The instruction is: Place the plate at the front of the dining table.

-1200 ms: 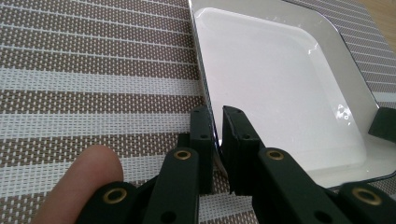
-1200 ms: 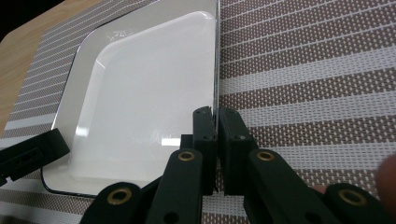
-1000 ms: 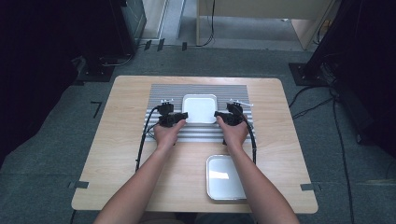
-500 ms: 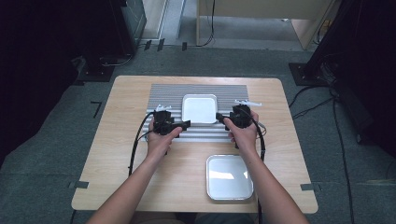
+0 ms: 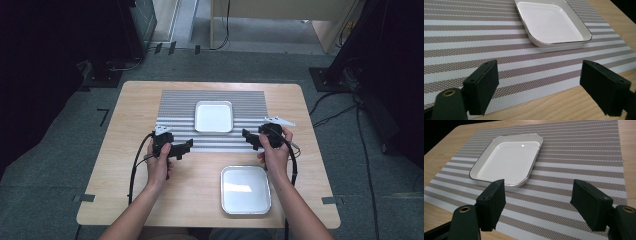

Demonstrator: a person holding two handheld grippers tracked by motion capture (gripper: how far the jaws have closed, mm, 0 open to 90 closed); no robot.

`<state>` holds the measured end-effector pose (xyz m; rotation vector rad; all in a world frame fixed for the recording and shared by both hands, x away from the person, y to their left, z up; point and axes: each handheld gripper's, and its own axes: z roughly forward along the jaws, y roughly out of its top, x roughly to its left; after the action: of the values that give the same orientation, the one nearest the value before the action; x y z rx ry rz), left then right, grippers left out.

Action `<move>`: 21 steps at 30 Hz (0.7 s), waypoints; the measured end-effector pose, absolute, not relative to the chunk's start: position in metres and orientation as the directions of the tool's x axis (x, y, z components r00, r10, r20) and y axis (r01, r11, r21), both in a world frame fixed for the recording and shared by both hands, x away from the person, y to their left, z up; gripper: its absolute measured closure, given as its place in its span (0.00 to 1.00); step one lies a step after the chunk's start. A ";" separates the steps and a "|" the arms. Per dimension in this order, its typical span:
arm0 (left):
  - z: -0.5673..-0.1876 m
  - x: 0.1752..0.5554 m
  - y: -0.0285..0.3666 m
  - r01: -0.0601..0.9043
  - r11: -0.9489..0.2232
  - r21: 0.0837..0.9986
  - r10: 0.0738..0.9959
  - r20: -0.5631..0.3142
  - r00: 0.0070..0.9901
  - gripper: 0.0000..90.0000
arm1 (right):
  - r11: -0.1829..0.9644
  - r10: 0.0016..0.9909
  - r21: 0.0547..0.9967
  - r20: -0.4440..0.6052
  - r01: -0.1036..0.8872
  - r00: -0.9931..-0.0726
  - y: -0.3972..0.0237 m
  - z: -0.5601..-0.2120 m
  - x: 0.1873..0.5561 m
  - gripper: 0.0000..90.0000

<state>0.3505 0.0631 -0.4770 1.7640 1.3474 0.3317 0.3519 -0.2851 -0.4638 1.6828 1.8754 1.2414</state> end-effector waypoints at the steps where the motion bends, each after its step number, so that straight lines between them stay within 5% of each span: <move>1: -0.474 0.346 0.067 0.634 -0.049 0.772 0.885 -0.260 0.386 0.17 | -0.076 0.924 0.771 0.293 0.632 -0.247 -0.286 -0.464 0.350 0.30; 21: -0.477 0.309 0.107 0.586 -0.039 0.810 0.910 -0.213 0.356 0.15 | -0.084 0.919 0.770 0.305 0.632 -0.250 -0.327 -0.473 0.302 0.28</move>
<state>0.3088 0.1073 -0.4771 1.7314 1.3336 0.4594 0.3016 -0.3269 -0.4729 1.6843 1.8735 1.2544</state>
